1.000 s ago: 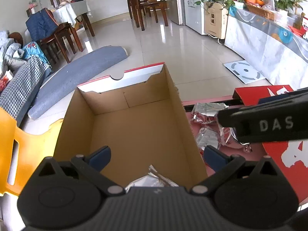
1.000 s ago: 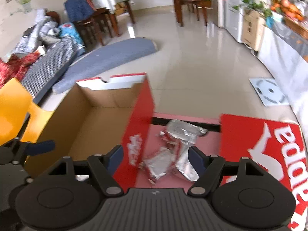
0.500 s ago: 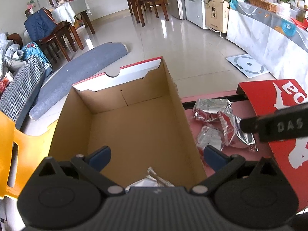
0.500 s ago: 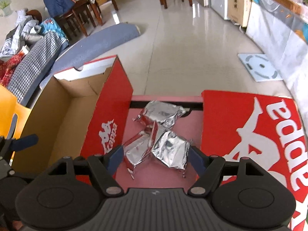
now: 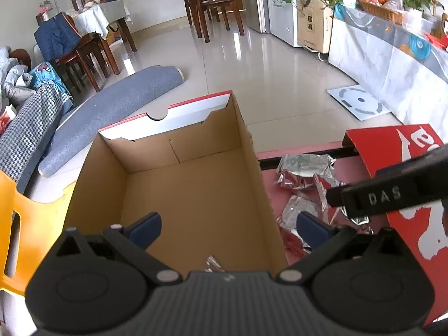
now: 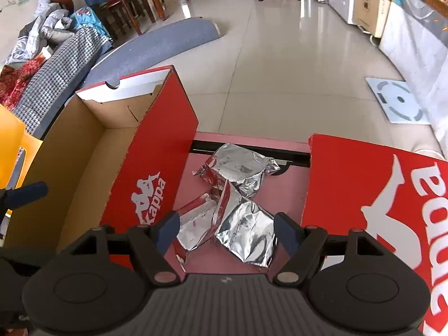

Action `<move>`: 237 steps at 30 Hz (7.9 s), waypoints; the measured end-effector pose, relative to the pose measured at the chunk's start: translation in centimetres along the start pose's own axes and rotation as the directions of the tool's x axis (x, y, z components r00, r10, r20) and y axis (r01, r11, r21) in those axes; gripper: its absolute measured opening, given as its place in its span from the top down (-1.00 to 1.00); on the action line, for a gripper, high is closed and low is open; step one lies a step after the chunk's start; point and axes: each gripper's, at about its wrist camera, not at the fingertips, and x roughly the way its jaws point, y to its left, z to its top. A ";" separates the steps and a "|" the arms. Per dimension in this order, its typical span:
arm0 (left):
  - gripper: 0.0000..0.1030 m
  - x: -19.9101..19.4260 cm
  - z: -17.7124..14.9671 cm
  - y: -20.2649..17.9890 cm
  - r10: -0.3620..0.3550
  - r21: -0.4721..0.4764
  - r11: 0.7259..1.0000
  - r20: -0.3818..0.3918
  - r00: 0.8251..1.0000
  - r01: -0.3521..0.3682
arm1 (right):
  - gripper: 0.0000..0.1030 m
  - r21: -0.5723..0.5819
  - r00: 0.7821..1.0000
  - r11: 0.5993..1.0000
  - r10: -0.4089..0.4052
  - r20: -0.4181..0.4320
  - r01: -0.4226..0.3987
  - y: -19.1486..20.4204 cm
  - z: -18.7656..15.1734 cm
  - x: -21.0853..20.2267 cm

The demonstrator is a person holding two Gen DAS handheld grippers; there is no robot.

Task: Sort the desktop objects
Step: 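Lower the open right tool onto the next silver foil packet, then close the right tool fingers on the foil packet, then lift the packet with the right tool over the cardboard box, then lower the held packet into the cardboard box with the right tool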

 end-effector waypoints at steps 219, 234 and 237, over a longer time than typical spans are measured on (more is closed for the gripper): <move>-1.00 0.2 -3.9 11.1 0.053 -0.142 0.987 -0.156 0.986 -0.075 | -0.22 -0.278 0.974 0.937 0.176 -0.145 -0.211 17.2 3.8 8.9; -1.00 1.8 -4.3 11.8 0.085 -0.127 0.985 -0.224 0.971 -0.116 | -0.23 -0.259 0.970 0.954 0.092 -0.227 -0.152 17.4 3.8 11.8; -1.00 1.8 -4.3 11.9 0.082 -0.136 0.984 -0.228 0.970 -0.115 | -0.26 -0.247 0.969 0.958 0.086 -0.231 -0.144 17.4 4.0 12.1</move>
